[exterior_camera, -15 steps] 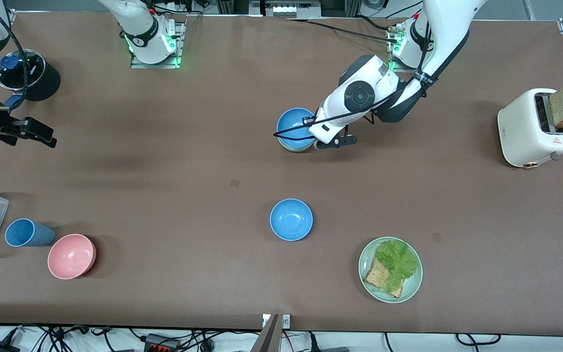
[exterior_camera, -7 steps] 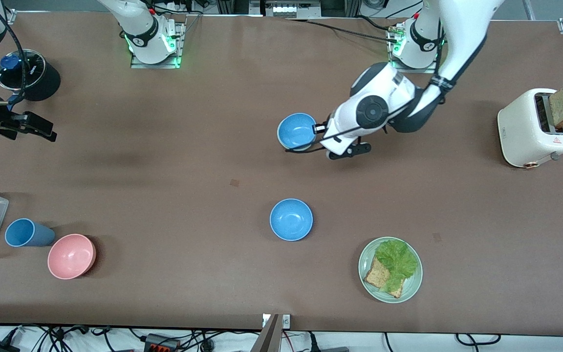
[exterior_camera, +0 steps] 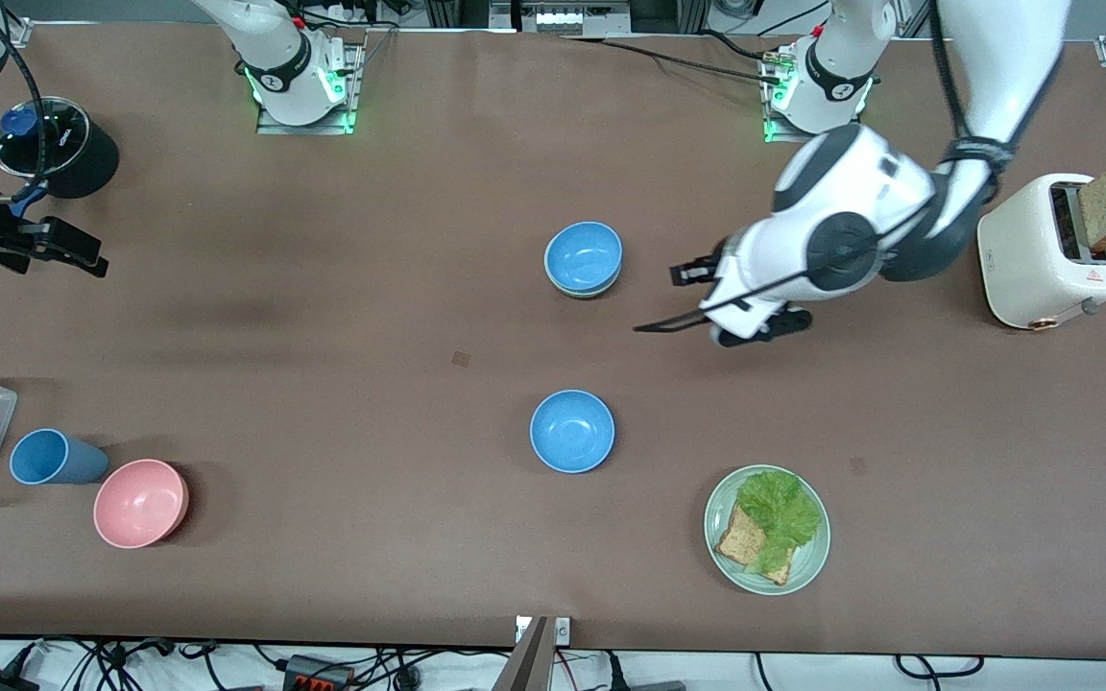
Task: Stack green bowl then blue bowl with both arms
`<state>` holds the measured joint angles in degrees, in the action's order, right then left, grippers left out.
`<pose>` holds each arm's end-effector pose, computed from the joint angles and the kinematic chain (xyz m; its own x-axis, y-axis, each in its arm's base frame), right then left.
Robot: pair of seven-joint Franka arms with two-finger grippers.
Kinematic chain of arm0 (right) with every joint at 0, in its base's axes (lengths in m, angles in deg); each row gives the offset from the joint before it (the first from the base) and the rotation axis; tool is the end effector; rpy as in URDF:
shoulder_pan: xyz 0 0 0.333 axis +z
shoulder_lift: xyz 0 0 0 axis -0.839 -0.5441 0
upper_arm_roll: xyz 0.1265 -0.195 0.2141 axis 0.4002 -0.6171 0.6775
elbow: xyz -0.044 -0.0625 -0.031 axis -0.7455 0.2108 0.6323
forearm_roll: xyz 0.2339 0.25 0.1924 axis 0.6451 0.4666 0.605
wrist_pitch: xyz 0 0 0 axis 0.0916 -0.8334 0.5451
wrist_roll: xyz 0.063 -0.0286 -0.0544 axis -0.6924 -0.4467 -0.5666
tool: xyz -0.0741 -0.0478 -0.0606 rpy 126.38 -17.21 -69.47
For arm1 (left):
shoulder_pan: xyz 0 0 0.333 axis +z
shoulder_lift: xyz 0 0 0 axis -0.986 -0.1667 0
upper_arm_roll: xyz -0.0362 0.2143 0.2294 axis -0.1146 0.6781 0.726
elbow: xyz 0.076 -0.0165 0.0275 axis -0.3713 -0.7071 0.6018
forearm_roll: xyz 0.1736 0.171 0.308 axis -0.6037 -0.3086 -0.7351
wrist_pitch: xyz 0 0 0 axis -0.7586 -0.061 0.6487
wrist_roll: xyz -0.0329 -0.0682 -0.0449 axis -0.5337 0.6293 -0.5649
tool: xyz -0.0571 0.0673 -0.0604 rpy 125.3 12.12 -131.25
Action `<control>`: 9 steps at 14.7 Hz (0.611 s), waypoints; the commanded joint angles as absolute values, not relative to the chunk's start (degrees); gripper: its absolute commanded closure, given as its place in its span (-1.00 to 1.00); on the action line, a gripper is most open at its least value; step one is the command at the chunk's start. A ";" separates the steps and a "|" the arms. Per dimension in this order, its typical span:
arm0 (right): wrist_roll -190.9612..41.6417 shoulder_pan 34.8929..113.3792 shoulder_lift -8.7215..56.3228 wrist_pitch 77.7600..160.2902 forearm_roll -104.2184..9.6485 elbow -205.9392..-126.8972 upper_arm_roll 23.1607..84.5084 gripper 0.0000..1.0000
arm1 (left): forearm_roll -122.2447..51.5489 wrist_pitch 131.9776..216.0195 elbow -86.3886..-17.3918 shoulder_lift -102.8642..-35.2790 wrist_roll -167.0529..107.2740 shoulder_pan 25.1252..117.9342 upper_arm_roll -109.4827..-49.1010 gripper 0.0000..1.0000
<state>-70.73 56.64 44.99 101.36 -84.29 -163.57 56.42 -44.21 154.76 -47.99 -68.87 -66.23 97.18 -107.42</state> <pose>0.5733 -0.0322 0.5638 0.9992 -0.0374 -0.0102 -0.0374 -0.9993 0.0030 0.5602 -0.2580 0.3977 0.8906 0.2042 -0.4063 0.2447 -0.9683 0.0499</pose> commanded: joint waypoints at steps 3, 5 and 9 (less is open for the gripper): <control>-70.59 55.81 45.24 100.17 -84.13 -162.14 57.26 -1.00 | -49.79 148.78 -43.32 -67.27 -48.61 103.16 -107.73 -0.68; -70.68 55.81 45.33 100.09 -84.13 -162.14 57.26 -1.00 | -50.49 148.94 -42.19 -66.65 -43.50 106.75 -107.90 -1.00; -71.20 55.89 45.16 100.08 -84.13 -162.14 57.26 -1.00 | -49.79 153.75 -44.88 -61.94 -35.33 109.15 -103.98 -1.00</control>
<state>-70.72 56.63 44.99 101.16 -84.29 -162.78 56.44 -49.32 150.84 -42.02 -66.80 -40.03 109.19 -106.98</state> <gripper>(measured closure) 0.000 0.000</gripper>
